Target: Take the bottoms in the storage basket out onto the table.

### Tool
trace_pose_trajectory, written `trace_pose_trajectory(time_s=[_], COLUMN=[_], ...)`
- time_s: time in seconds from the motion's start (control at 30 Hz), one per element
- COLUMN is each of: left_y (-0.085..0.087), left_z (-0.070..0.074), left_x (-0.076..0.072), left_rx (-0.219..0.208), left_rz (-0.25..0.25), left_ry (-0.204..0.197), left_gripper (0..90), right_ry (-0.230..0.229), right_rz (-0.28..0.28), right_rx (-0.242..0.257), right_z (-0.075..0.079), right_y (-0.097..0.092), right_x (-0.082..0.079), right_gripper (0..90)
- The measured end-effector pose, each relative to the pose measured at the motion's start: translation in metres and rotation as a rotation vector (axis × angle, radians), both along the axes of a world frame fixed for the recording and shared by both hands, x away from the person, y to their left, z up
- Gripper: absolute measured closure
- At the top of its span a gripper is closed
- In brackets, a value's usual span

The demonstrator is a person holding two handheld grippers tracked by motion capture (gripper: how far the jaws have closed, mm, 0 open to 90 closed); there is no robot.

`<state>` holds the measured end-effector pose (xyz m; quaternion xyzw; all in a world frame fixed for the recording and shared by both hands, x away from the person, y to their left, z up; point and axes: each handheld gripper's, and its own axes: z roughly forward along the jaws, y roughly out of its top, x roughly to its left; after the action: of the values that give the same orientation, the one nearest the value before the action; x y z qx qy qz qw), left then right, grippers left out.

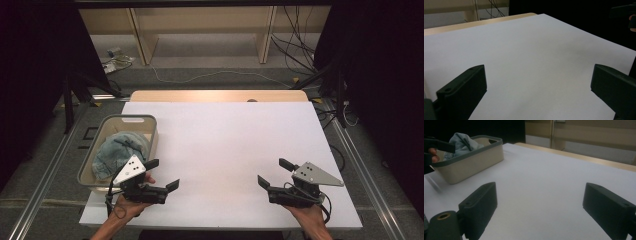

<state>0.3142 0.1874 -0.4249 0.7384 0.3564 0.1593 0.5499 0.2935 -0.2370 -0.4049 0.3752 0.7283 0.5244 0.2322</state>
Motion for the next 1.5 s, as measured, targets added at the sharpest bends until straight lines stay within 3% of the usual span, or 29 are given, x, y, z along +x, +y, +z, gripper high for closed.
trace_pose_trajectory(time_s=[0.67, 0.93, 1.13, 1.5], left_y=[-0.001, -0.001, -0.004, -0.009], left_z=[0.004, 0.011, 0.02, 0.026], left_x=[0.002, 0.007, 0.015, 0.03], left_rx=[0.042, 0.04, 0.041, 0.041], left_rz=[0.04, 0.096, 0.129, 0.153], left_ry=[-0.023, 0.007, 0.007, 0.031], left_gripper=[0.0, 0.0, 0.0, 0.0], right_ry=[-0.005, -0.006, -0.01, -0.01], right_rz=[-0.004, -0.01, -0.015, -0.017], right_rx=[-0.012, -0.022, -0.029, -0.031], right_z=[0.0, 0.0, -0.001, -0.001], right_y=[0.001, 0.002, 0.003, 0.003], right_x=[0.0, 0.001, 0.002, 0.001], right_gripper=[13.8, 13.8, 13.9, 13.9])
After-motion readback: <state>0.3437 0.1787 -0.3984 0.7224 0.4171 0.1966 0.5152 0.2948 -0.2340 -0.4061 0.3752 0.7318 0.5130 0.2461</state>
